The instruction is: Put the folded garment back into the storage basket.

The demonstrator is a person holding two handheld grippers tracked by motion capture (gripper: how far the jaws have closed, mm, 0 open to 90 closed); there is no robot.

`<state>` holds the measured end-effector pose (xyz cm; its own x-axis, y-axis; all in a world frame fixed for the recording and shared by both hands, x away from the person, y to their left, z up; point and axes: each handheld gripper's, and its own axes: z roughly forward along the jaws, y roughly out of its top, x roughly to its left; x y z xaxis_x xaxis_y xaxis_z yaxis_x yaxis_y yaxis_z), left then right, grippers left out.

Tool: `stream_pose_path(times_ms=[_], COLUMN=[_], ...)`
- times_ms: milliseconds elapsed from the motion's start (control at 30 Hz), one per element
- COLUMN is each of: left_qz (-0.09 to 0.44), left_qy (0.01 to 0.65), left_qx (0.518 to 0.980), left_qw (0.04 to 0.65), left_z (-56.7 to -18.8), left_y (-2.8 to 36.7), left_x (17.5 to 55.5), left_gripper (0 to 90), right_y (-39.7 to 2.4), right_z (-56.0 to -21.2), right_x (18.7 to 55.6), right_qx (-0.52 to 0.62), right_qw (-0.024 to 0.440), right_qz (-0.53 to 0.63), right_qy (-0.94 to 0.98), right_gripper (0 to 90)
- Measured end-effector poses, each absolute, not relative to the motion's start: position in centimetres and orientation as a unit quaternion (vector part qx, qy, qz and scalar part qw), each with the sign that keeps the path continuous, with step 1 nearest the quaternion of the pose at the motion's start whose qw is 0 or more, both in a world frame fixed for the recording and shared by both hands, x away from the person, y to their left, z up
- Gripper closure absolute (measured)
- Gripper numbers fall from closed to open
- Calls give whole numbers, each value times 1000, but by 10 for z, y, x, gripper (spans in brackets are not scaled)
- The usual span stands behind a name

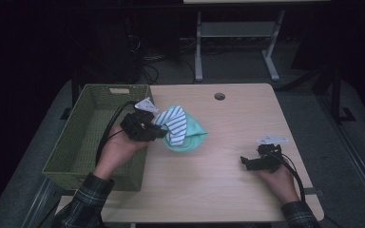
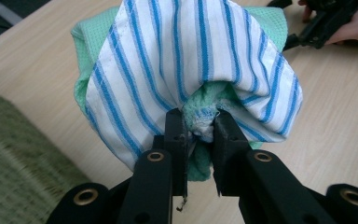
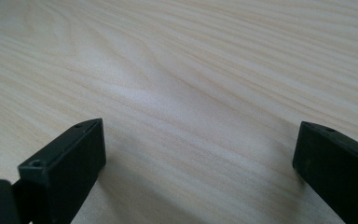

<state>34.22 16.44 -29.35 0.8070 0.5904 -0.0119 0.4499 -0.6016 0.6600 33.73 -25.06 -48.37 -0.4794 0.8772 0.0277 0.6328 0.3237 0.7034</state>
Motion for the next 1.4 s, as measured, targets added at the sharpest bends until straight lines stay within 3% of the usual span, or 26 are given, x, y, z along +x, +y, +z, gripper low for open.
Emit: stream_pose_path(times_ms=[800,1400], left_qz=[160,198], left_qy=[385,477], left_qx=[843,802], left_qw=[339,300], left_z=[-281,-307], left_y=[252,312], left_x=[344,347], left_gripper=[774,774], right_y=[-250,-250], right_z=[-484,-484], right_x=[337,337], right_qx=[474,473], right_qw=[180,180], right_qz=[335,334], right_qy=[794,795], right_gripper=[21,22])
